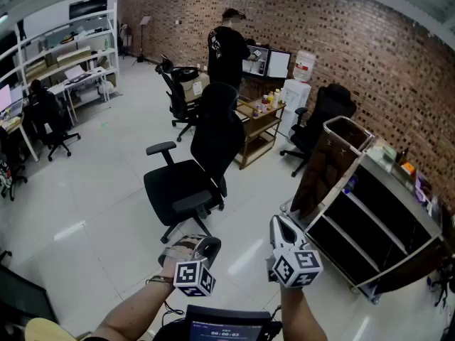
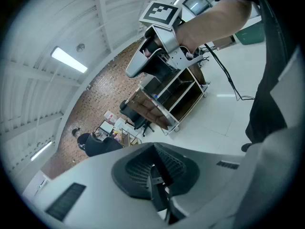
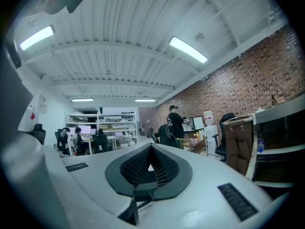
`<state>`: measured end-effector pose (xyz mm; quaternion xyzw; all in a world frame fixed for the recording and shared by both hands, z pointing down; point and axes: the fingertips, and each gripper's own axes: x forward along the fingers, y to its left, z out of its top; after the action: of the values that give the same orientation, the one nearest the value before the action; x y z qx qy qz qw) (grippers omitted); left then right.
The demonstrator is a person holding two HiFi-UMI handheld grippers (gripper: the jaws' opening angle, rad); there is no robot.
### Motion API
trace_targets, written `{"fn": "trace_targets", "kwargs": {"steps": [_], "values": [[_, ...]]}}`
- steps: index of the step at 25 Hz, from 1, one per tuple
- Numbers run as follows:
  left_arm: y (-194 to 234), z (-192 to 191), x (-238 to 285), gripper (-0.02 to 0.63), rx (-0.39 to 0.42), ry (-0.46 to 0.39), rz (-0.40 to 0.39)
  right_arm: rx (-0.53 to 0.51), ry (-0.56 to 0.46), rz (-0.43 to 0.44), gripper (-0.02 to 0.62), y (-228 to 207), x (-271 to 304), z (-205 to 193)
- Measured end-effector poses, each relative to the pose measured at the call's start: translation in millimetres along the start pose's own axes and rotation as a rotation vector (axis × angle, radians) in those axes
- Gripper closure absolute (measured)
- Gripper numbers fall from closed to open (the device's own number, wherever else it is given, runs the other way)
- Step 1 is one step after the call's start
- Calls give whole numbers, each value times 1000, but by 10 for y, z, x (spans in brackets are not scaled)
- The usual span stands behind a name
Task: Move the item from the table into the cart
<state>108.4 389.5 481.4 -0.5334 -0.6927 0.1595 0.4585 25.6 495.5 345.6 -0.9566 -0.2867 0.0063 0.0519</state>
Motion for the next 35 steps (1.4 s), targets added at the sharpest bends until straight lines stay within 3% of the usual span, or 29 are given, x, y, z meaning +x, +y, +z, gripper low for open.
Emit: {"fn": "trace_targets", "kwargs": {"steps": [5,10,17,22,26,30,35], "values": [[294,-548,-228,591,-83,67,70,17,23,106,595,540,425,-131],[433,-885,-665,591,-212,204,201,49,59,310,595,1044,781,-224],[250,-1322,-1655,591,-524,394,443,58,97,623,595,2007,815,-393],[-43,-1723,-2701,591,-675,505,630,60,145,847,595,3143,568,-597],[-445,-2067,-3827,591,-767,583,780,58,165,1000,595,4321,120,-734],[-1106,-2409,-4993,591,-844,654,880,61,179,1126,595,5539,-526,-886],[-2062,-2736,-6726,591,-942,741,1063,41,213,1289,595,7174,-1629,-1161]]}}
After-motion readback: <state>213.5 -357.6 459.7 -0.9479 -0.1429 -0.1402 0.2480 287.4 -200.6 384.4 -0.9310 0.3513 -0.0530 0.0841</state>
